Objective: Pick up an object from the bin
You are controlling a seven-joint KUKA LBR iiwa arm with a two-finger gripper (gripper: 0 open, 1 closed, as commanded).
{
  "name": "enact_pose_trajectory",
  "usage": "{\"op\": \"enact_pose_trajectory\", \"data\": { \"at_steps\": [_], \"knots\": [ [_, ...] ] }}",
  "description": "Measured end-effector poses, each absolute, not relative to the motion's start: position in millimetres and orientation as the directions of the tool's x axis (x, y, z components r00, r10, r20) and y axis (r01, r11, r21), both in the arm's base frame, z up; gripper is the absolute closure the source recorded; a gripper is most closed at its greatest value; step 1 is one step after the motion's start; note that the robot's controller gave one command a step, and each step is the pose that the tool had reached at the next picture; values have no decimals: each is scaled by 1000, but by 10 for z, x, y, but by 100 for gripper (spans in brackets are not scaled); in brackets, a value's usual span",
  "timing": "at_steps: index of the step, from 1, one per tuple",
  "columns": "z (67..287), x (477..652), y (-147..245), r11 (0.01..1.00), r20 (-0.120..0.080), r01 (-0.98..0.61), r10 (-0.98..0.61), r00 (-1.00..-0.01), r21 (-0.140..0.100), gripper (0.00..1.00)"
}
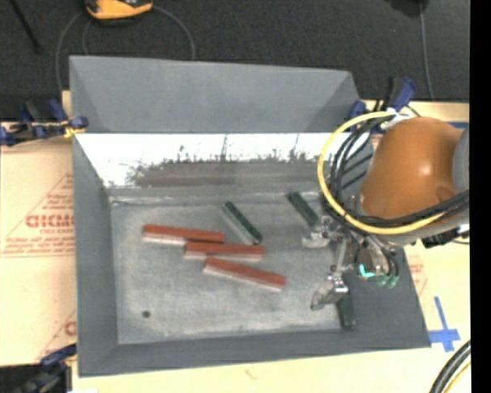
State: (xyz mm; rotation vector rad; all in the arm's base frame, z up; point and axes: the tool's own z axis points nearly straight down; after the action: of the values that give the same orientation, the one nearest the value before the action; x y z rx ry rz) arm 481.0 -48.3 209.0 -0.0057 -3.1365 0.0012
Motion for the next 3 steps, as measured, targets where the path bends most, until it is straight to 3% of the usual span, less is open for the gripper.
{"op": "enact_pose_trajectory", "data": {
  "at_steps": [1,2,3],
  "knots": [
    [2126,4826,-483,1000,-3,2,2,-1000,-1,0],
    [1747,4967,-421,997,-8,-81,-81,-997,-2,0],
    [789,4983,-302,994,-7,-107,-107,-994,-1,100]
  ]
}}
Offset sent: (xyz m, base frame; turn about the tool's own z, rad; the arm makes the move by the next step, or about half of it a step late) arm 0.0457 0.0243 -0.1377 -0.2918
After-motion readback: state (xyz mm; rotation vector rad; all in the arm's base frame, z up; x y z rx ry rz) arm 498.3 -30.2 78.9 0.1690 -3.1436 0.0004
